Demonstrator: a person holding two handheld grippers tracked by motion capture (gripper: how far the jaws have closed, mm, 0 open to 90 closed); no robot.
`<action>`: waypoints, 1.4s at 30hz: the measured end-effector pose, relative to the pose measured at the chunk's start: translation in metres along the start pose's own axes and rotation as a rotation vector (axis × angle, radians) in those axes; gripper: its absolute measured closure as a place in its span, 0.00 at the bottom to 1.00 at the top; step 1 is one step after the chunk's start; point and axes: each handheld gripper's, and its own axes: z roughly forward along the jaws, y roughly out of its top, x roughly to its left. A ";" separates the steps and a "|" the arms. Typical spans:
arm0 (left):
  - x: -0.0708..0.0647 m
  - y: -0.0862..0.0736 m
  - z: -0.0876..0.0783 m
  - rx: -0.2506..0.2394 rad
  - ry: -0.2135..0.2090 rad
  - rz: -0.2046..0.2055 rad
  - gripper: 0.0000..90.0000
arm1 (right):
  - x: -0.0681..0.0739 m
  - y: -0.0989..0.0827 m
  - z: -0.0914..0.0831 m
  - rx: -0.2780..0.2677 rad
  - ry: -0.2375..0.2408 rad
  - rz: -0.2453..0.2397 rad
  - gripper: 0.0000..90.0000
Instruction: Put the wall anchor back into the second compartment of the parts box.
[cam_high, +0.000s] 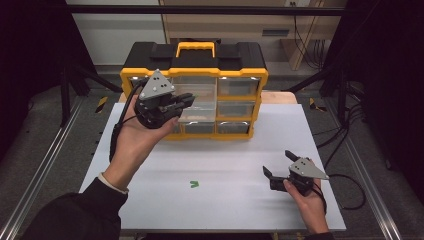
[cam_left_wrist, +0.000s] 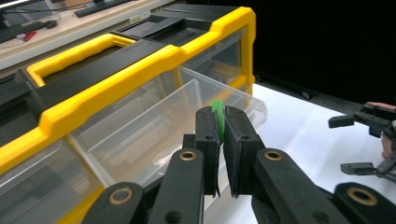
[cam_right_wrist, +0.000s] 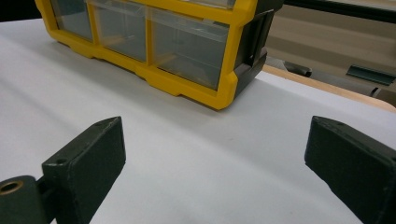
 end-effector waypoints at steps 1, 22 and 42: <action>0.001 0.000 0.000 -0.007 0.003 -0.008 0.94 | 0.000 0.000 0.000 0.001 0.000 -0.001 0.06; 0.012 0.004 0.011 -0.013 0.060 -0.004 0.94 | 0.000 0.000 0.000 0.001 0.001 -0.011 0.06; 0.010 0.008 0.010 -0.060 0.118 0.026 0.67 | 0.000 0.000 0.000 0.005 0.005 -0.011 0.06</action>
